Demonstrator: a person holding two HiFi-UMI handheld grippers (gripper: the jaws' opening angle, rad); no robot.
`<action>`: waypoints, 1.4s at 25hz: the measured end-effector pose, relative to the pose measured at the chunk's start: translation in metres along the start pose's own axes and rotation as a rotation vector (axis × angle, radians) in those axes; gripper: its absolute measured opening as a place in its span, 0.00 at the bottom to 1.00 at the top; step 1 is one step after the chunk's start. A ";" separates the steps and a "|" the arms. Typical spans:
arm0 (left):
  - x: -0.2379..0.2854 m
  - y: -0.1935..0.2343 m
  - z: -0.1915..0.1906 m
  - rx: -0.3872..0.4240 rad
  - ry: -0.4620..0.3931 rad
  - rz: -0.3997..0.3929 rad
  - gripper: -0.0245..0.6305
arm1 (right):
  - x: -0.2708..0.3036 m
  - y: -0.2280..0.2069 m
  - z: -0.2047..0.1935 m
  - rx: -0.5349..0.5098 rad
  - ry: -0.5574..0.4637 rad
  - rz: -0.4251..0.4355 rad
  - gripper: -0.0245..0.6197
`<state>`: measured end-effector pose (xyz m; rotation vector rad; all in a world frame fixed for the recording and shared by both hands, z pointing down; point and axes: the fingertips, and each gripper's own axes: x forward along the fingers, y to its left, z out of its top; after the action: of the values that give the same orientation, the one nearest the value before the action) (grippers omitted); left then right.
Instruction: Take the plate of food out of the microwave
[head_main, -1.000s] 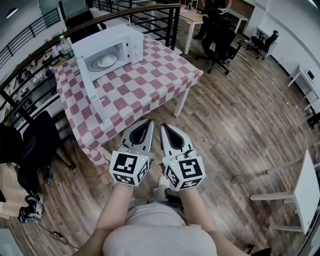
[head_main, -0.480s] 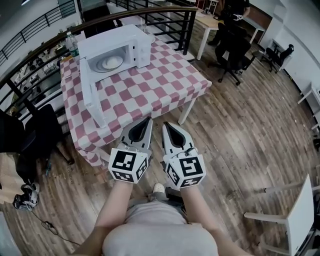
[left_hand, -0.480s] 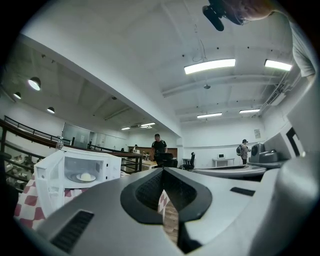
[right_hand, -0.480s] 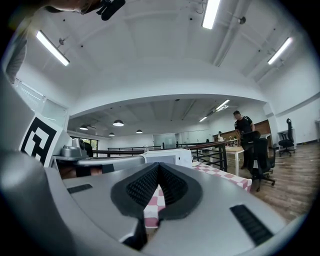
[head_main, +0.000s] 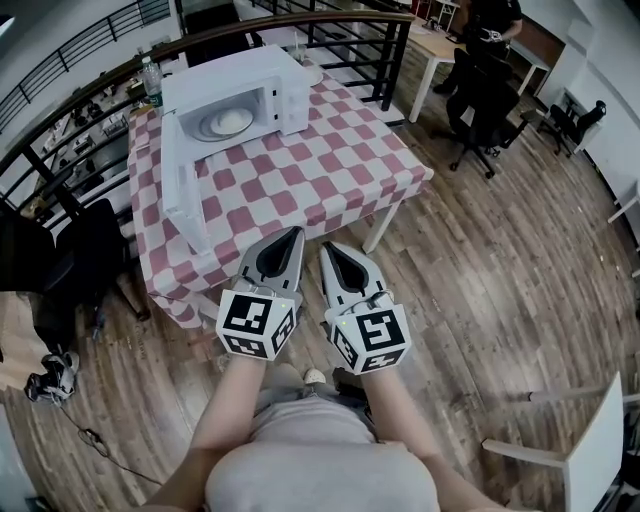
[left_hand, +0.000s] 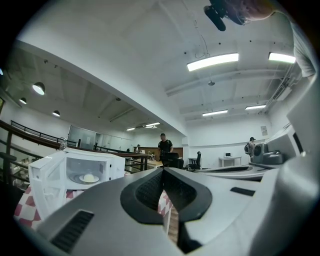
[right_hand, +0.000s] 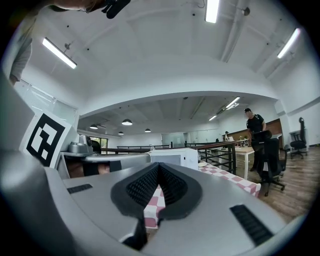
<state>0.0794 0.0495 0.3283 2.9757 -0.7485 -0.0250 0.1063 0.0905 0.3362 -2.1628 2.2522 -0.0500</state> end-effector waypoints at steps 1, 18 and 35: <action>0.002 0.000 0.001 0.002 -0.001 0.002 0.04 | 0.002 -0.003 0.000 -0.001 -0.001 0.001 0.08; 0.034 0.049 -0.008 0.000 -0.014 0.097 0.04 | 0.063 -0.023 -0.011 -0.010 0.012 0.053 0.08; 0.111 0.147 -0.013 -0.023 -0.009 0.212 0.04 | 0.185 -0.051 -0.026 -0.034 0.082 0.146 0.08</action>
<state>0.1081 -0.1309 0.3525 2.8597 -1.0527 -0.0352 0.1489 -0.0959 0.3656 -2.0413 2.4660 -0.1006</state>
